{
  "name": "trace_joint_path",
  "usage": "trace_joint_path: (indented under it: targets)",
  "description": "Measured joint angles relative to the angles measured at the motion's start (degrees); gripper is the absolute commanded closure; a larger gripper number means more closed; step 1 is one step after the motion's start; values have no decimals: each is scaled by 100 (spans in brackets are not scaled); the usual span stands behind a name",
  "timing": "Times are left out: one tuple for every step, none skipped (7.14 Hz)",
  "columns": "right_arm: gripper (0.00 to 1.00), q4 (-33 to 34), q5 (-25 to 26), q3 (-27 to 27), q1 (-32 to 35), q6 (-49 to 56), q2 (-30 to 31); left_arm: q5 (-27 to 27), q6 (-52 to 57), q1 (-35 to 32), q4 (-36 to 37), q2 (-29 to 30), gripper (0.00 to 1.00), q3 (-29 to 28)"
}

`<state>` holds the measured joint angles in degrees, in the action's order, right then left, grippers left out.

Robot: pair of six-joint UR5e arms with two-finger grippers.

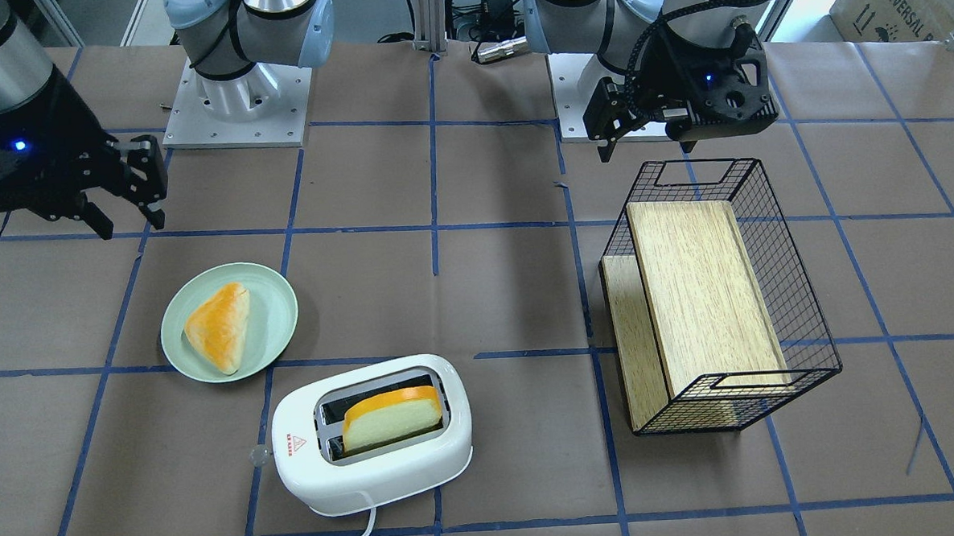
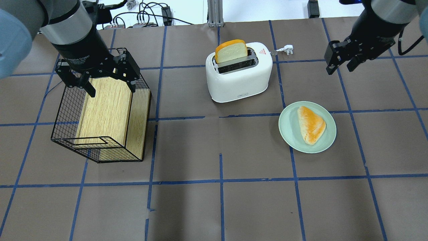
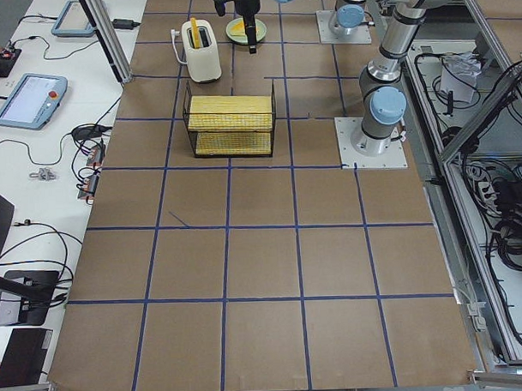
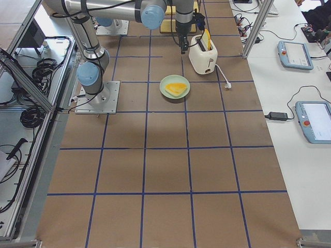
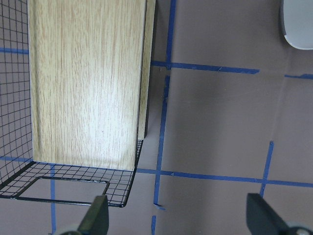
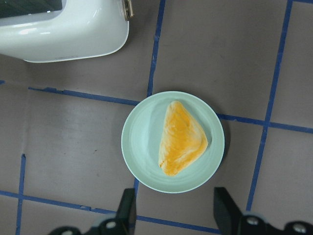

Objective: Press toaster with right arm

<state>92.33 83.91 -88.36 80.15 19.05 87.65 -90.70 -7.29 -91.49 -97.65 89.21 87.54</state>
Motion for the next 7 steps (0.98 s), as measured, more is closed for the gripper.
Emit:
trace_joint_path:
  targets:
    - [97,-96,-312,421,-44,72,-427,0,0,0,2,0,0,0]
    - [97,-140,-710,758,-61,150,-861,0,0,0,3,0,0,0]
    - [97,-143,-1120,993,-66,220,-1235,0,0,0,2,0,0,0]
    - [97,-99,-1476,1120,-71,301,-1564,0,0,0,1,1,0,0]
    - [97,22,-1764,1172,-75,368,-1851,0,0,0,0,0,0,0]
    - [97,174,-2007,1191,-77,399,-2095,0,0,2,0,0,0,0]
    - [97,299,-2245,1195,-77,408,-2297,0,0,5,0,0,0,0]
